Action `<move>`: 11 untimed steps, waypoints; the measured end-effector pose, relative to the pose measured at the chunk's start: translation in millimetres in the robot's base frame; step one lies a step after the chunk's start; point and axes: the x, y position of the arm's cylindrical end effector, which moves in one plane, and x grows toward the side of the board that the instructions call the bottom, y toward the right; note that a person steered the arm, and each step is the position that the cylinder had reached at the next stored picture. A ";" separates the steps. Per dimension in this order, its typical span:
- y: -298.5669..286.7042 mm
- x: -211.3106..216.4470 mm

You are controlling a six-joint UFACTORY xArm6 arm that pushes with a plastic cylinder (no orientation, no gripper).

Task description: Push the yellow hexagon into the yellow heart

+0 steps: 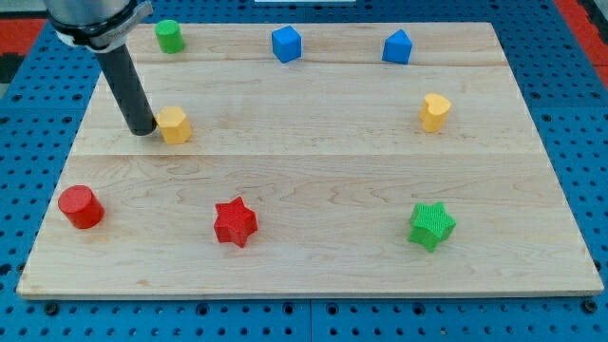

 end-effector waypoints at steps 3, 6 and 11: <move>167.5 -22.2; 225.3 -6.3; 300.9 9.5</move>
